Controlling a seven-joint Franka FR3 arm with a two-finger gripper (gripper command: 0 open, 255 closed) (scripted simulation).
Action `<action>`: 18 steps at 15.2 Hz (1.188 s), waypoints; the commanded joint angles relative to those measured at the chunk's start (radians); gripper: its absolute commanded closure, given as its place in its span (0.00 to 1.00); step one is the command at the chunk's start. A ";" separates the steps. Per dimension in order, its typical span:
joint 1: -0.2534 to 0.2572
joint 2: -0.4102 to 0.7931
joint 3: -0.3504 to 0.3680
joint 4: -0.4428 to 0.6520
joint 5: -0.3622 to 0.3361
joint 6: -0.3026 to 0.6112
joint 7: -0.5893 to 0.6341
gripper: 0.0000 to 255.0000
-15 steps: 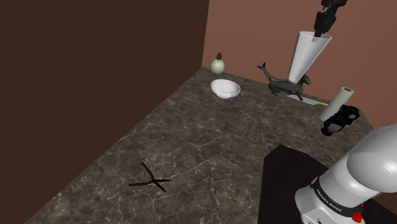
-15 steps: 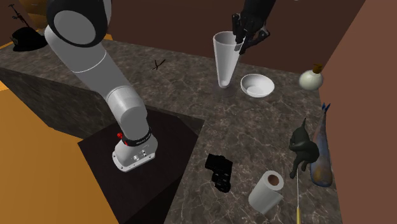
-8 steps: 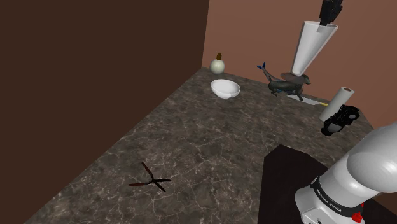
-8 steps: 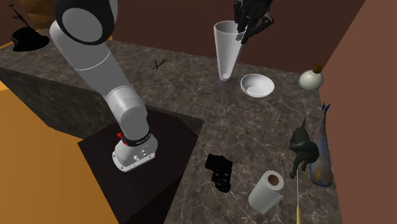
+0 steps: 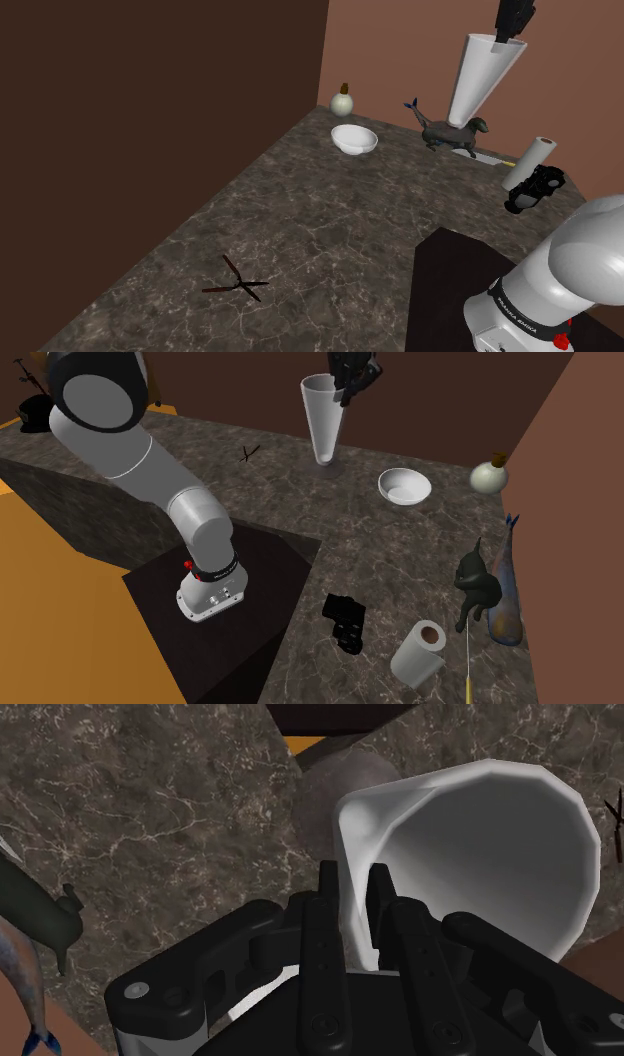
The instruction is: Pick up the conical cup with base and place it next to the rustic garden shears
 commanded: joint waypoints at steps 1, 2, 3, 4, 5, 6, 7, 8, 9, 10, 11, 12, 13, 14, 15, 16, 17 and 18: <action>0.011 -0.039 0.041 -0.039 0.014 0.003 0.059 1.00; 0.016 -0.058 0.061 -0.058 0.022 0.005 0.086 1.00; 0.021 -0.076 0.081 -0.076 0.031 0.006 0.113 1.00; 0.026 -0.093 0.101 -0.093 0.041 0.007 0.140 1.00; 0.030 -0.109 0.121 -0.108 0.051 0.009 0.167 1.00; 0.035 -0.124 0.140 -0.122 0.062 0.010 0.193 1.00; 0.040 -0.137 0.160 -0.136 0.074 0.012 0.220 1.00; 0.045 -0.150 0.180 -0.148 0.086 0.014 0.246 1.00; 0.050 -0.162 0.200 -0.159 0.099 0.016 0.272 1.00; 0.055 -0.172 0.220 -0.169 0.112 0.018 0.298 1.00; 0.060 -0.182 0.240 -0.178 0.126 0.020 0.323 1.00; 0.065 -0.190 0.260 -0.186 0.139 0.023 0.349 1.00; 0.070 -0.198 0.280 -0.192 0.153 0.026 0.375 1.00; 0.075 -0.204 0.300 -0.198 0.167 0.029 0.401 1.00; 0.081 -0.210 0.320 -0.203 0.182 0.032 0.426 1.00; 0.086 -0.214 0.340 -0.206 0.196 0.036 0.452 1.00; 0.092 -0.217 0.361 -0.209 0.210 0.040 0.477 1.00; 0.097 -0.220 0.381 -0.211 0.225 0.044 0.503 1.00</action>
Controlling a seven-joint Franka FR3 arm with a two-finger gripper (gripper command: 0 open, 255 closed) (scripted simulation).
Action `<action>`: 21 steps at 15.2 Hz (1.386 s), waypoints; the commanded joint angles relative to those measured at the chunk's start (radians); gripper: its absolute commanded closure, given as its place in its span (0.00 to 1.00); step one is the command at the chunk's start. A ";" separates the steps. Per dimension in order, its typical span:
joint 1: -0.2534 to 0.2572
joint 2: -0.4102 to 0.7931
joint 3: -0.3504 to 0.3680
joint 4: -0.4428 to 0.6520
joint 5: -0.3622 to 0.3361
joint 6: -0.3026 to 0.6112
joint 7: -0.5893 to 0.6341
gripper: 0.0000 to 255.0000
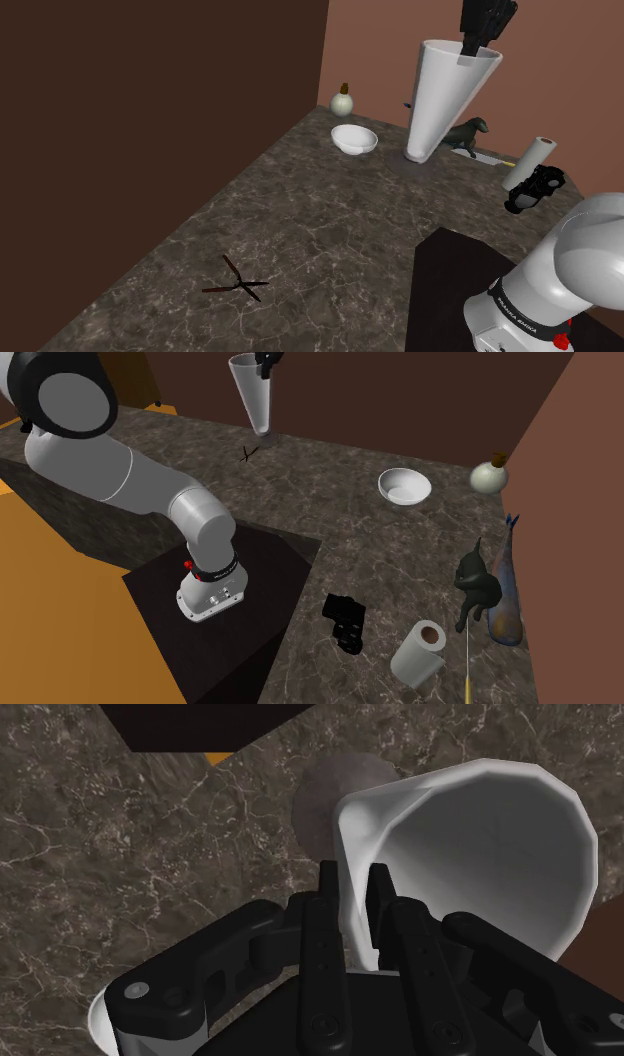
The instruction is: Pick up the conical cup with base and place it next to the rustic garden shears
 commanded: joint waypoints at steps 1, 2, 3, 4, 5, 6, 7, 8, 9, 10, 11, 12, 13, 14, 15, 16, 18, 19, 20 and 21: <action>0.011 -0.008 0.042 -0.007 0.030 0.010 0.054 1.00; 0.016 -0.008 0.063 -0.006 0.044 0.015 0.080 1.00; 0.021 -0.007 0.084 -0.005 0.058 0.021 0.105 1.00; 0.026 -0.005 0.104 -0.002 0.072 0.026 0.130 1.00; 0.031 -0.002 0.125 0.002 0.085 0.032 0.156 1.00; 0.036 0.002 0.146 0.006 0.098 0.038 0.181 1.00; 0.041 0.007 0.168 0.012 0.110 0.045 0.207 1.00; 0.045 0.014 0.189 0.019 0.122 0.052 0.232 1.00; 0.049 0.021 0.211 0.027 0.134 0.059 0.258 1.00; 0.053 0.030 0.233 0.036 0.144 0.066 0.283 1.00; 0.058 0.039 0.255 0.046 0.154 0.074 0.309 1.00; 0.061 0.050 0.277 0.057 0.163 0.082 0.335 1.00; 0.065 0.062 0.300 0.070 0.171 0.090 0.361 1.00; 0.068 0.076 0.323 0.083 0.178 0.098 0.387 1.00; 0.071 0.090 0.346 0.097 0.184 0.107 0.414 1.00; 0.074 0.106 0.370 0.113 0.189 0.116 0.441 1.00; 0.079 0.142 0.420 0.148 0.195 0.134 0.495 1.00; 0.082 0.162 0.445 0.168 0.196 0.144 0.523 1.00; 0.084 0.183 0.471 0.188 0.195 0.153 0.552 1.00; 0.086 0.207 0.498 0.210 0.192 0.163 0.581 1.00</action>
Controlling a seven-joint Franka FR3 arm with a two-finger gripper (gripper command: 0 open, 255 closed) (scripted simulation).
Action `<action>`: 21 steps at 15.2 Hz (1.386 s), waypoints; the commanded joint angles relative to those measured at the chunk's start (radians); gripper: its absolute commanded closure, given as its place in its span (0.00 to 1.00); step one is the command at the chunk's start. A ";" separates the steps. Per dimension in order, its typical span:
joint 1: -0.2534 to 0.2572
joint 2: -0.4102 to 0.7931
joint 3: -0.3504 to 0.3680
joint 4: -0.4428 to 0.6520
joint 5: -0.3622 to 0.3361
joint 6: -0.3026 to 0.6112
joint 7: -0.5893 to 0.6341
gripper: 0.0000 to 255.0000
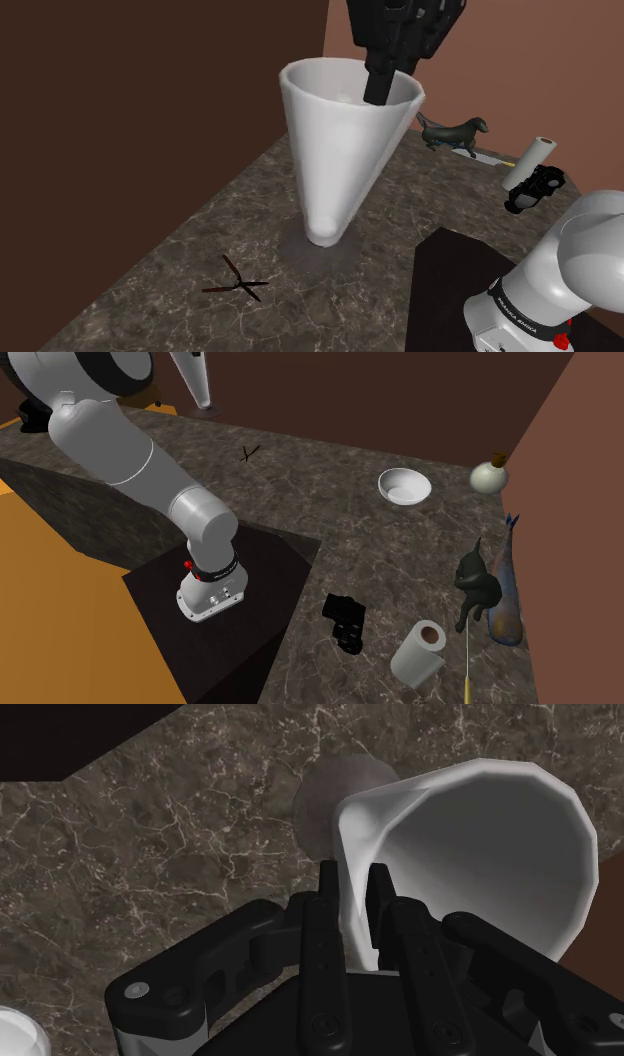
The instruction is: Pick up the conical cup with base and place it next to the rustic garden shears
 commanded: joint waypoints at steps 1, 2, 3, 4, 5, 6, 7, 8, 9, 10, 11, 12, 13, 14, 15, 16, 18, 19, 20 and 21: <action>0.005 0.041 0.052 0.041 -0.005 0.018 0.060 1.00; 0.007 0.068 0.081 0.066 -0.012 0.027 0.091 1.00; 0.009 0.098 0.111 0.092 -0.023 0.037 0.123 1.00; 0.011 0.129 0.142 0.119 -0.036 0.046 0.156 1.00; 0.014 0.163 0.174 0.149 -0.053 0.056 0.191 1.00; 0.020 0.201 0.207 0.180 -0.075 0.065 0.228 1.00; 0.027 0.242 0.241 0.212 -0.101 0.073 0.266 1.00; 0.038 0.287 0.275 0.248 -0.133 0.080 0.307 1.00; 0.052 0.336 0.309 0.285 -0.170 0.086 0.351 1.00; 0.073 0.390 0.340 0.326 -0.214 0.090 0.396 1.00; 0.101 0.447 0.369 0.369 -0.264 0.090 0.443 1.00; 0.137 0.508 0.393 0.417 -0.318 0.087 0.491 1.00; 0.183 0.570 0.409 0.470 -0.375 0.079 0.536 1.00; 0.238 0.632 0.416 0.529 -0.432 0.066 0.578 1.00; 0.299 0.694 0.419 0.594 -0.489 0.048 0.617 1.00; 0.410 0.791 0.408 0.716 -0.575 0.007 0.666 1.00; 0.381 0.758 0.397 0.644 -0.541 0.053 0.651 1.00; 0.365 0.744 0.399 0.612 -0.529 0.074 0.646 1.00; 0.350 0.732 0.401 0.581 -0.518 0.094 0.640 1.00; 0.336 0.721 0.403 0.552 -0.508 0.114 0.635 1.00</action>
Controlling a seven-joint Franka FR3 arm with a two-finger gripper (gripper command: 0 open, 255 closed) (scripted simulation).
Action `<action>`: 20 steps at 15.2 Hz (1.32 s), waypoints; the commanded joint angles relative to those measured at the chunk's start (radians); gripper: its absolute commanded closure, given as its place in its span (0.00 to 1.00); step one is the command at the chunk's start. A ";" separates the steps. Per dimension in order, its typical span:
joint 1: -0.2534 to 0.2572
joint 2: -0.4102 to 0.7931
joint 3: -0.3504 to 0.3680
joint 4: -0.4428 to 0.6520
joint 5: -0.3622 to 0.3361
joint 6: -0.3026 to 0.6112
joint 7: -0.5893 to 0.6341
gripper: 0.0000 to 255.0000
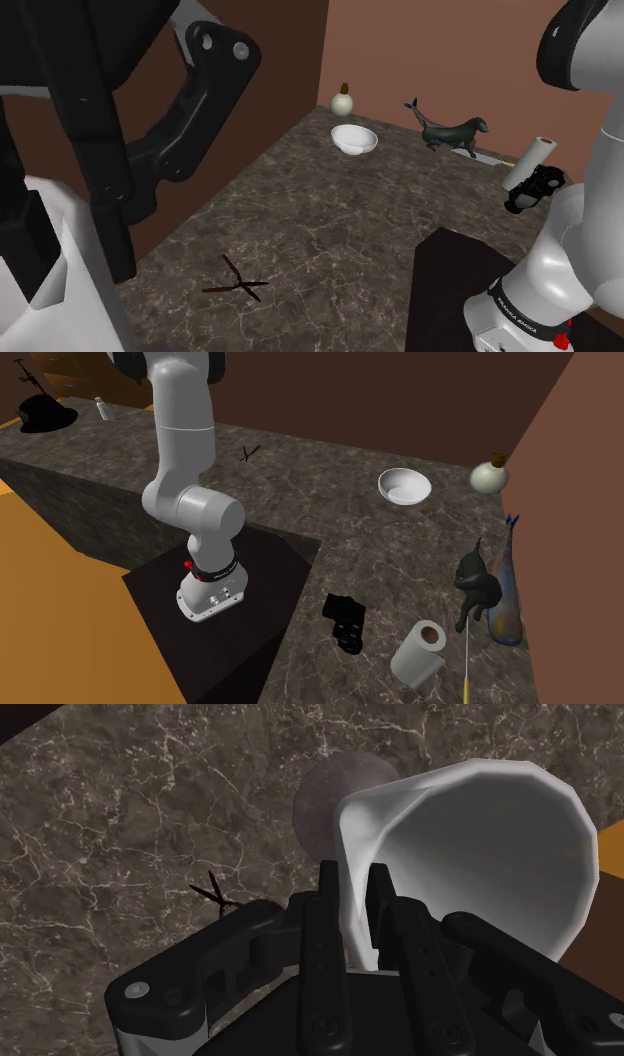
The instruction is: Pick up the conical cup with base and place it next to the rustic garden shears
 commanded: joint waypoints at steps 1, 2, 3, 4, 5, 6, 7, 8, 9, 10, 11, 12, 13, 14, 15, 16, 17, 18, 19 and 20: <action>-0.028 -0.024 0.004 -0.061 0.021 0.042 -0.010 1.00; -0.040 -0.035 0.006 -0.088 0.030 0.060 -0.015 1.00; -0.051 -0.044 0.007 -0.114 0.038 0.078 -0.020 1.00; -0.061 -0.053 0.008 -0.138 0.046 0.095 -0.026 1.00; -0.071 -0.062 0.009 -0.162 0.054 0.112 -0.031 1.00; -0.080 -0.070 0.009 -0.185 0.061 0.129 -0.036 1.00; -0.088 -0.078 0.010 -0.207 0.067 0.145 -0.040 1.00; -0.095 -0.085 0.010 -0.229 0.074 0.161 -0.045 1.00; -0.102 -0.092 0.011 -0.250 0.079 0.177 -0.050 1.00; -0.108 -0.098 0.011 -0.270 0.085 0.193 -0.054 1.00; -0.114 -0.104 0.011 -0.290 0.090 0.208 -0.058 1.00; -0.119 -0.109 0.011 -0.309 0.095 0.223 -0.063 1.00; -0.124 -0.114 0.011 -0.327 0.099 0.238 -0.066 1.00; -0.129 -0.119 0.011 -0.345 0.103 0.252 -0.070 1.00; -0.133 -0.123 0.011 -0.363 0.107 0.267 -0.074 1.00; -0.137 -0.127 0.011 -0.380 0.111 0.281 -0.077 1.00; -0.140 -0.130 0.011 -0.397 0.114 0.295 -0.081 1.00; -0.143 -0.133 0.011 -0.414 0.116 0.310 -0.084 1.00; -0.146 -0.136 0.011 -0.430 0.119 0.324 -0.087 1.00; -0.149 -0.138 0.011 -0.445 0.121 0.337 -0.089 1.00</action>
